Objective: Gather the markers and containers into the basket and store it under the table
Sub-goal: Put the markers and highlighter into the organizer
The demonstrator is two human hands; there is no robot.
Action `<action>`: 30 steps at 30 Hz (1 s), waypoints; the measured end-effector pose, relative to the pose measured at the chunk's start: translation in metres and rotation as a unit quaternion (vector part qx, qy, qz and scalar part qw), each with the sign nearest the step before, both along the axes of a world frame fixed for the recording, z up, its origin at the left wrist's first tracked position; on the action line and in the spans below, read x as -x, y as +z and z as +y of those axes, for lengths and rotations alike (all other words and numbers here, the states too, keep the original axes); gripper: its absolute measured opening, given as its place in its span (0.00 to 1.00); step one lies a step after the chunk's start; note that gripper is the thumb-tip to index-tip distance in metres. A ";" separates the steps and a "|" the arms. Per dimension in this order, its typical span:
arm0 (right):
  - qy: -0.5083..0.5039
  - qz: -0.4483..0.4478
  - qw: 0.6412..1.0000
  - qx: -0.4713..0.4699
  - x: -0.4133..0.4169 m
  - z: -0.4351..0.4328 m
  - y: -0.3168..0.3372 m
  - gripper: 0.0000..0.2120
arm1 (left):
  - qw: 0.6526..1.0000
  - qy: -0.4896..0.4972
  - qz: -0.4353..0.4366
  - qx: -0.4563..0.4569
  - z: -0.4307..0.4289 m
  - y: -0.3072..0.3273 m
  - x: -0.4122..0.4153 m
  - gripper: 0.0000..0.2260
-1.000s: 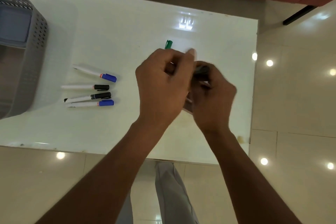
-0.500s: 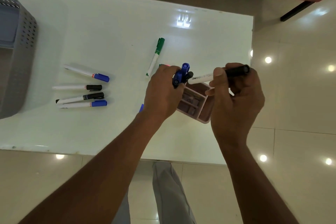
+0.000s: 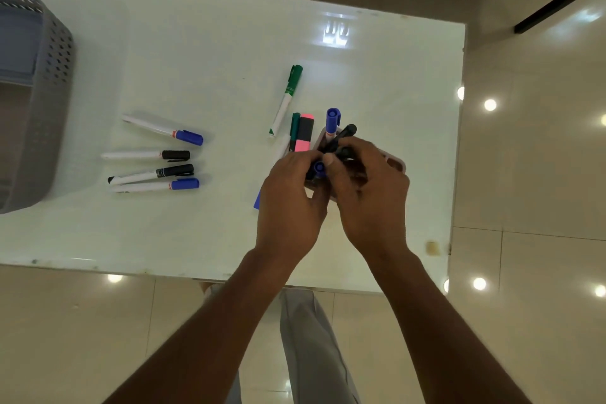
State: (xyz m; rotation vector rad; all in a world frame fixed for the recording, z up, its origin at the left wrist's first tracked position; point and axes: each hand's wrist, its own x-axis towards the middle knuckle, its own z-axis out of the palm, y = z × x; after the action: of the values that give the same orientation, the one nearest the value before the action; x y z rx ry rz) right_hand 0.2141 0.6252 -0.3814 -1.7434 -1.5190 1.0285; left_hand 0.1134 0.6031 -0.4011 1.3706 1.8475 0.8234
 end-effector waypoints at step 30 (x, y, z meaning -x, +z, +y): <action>0.000 -0.080 0.997 0.018 -0.006 0.029 -0.011 0.17 | 0.987 -0.091 -0.114 0.067 0.032 -0.005 0.001 0.27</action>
State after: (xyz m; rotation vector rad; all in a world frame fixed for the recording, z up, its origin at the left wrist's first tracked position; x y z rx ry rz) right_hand 0.2201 0.6542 -0.3924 -1.8897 -1.6049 0.9409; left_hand 0.1127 0.6354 -0.4064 1.2814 1.5490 0.7157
